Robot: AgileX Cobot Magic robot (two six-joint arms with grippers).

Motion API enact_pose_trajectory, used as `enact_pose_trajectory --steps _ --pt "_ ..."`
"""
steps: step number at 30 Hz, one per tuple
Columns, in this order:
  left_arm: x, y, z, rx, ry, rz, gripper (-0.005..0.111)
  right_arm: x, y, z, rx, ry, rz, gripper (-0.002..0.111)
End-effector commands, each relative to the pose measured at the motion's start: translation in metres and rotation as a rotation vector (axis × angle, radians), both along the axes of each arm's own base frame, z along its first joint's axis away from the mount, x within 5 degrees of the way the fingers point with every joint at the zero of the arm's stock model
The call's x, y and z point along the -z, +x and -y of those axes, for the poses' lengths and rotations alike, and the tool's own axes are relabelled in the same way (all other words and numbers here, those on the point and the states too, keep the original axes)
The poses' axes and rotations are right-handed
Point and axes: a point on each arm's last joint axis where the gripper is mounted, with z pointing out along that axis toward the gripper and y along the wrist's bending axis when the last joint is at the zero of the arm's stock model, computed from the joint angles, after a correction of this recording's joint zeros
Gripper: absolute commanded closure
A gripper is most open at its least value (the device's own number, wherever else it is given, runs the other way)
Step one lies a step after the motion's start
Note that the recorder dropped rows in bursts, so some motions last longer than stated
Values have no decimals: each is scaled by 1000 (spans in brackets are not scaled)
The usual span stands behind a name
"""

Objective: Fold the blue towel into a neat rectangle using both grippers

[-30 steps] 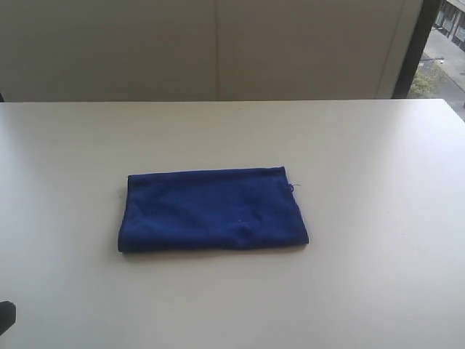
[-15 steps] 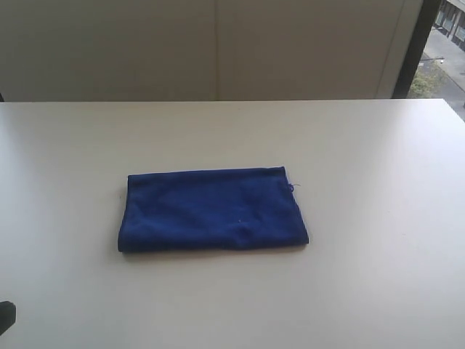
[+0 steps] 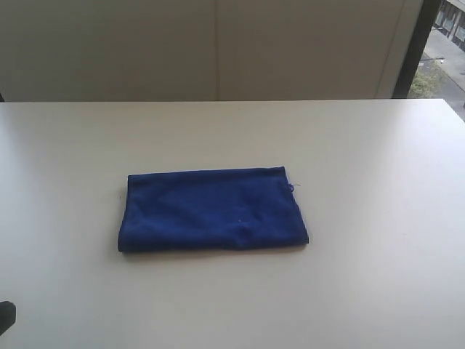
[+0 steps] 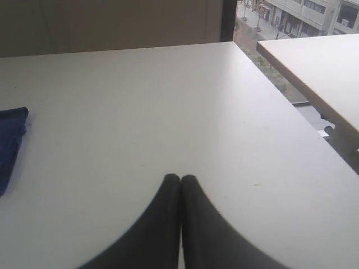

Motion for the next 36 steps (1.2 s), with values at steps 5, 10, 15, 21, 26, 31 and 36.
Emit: enact_pose_trajectory --steps 5,10,15,21,26,31,36 --pt "2 -1 0 -7 -16 -12 107 1 1 -4 -69 11 9 108" --pt "2 -1 0 -7 -16 -12 107 1 2 -10 -174 -12 6 108" --pt "2 -1 0 -7 -16 -12 107 1 2 -13 -232 -77 -7 108" --pt "2 -1 0 -7 -16 -12 107 1 2 -13 -220 -22 0 108" --pt "2 -1 0 -7 -16 -12 107 1 2 -13 -207 28 8 108" --pt "2 -1 0 -7 -16 -12 107 1 2 -13 -206 35 9 108" --pt "2 -1 0 -7 -16 -12 107 1 2 -13 -203 46 11 108"
